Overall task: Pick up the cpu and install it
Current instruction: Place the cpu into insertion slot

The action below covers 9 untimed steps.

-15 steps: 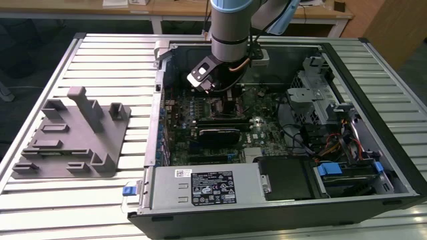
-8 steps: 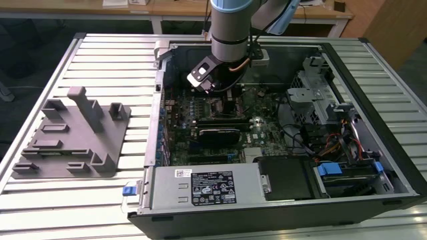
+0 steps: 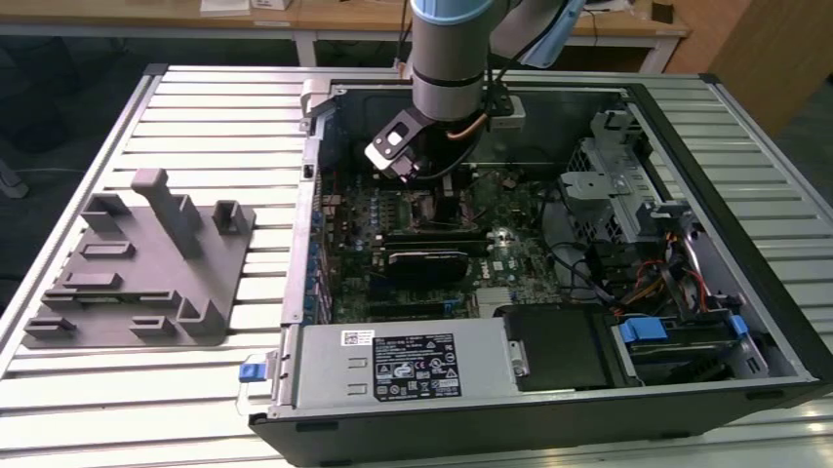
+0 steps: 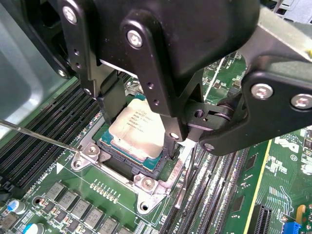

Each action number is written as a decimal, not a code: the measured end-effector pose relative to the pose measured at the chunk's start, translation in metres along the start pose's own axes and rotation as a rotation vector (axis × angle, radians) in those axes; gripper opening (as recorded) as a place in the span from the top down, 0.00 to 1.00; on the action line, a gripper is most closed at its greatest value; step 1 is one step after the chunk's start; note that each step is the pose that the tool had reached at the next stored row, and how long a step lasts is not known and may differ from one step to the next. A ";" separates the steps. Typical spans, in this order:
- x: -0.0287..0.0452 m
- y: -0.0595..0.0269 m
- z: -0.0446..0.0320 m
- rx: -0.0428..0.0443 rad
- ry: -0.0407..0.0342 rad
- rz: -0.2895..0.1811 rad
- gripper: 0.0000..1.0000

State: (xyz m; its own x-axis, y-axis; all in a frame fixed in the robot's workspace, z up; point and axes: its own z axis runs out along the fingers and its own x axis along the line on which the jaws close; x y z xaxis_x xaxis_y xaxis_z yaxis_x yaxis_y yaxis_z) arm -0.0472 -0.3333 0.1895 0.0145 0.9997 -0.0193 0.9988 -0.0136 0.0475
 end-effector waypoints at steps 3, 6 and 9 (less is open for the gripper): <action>0.0001 0.0000 0.0001 0.0000 0.0003 0.000 0.39; 0.0000 0.0000 -0.0001 0.0004 -0.0003 0.000 0.39; 0.0000 0.0000 -0.0001 0.0004 -0.0003 0.000 0.39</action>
State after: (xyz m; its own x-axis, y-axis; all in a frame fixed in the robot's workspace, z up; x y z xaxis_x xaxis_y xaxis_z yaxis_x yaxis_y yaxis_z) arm -0.0473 -0.3333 0.1896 0.0145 0.9997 -0.0196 0.9988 -0.0136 0.0471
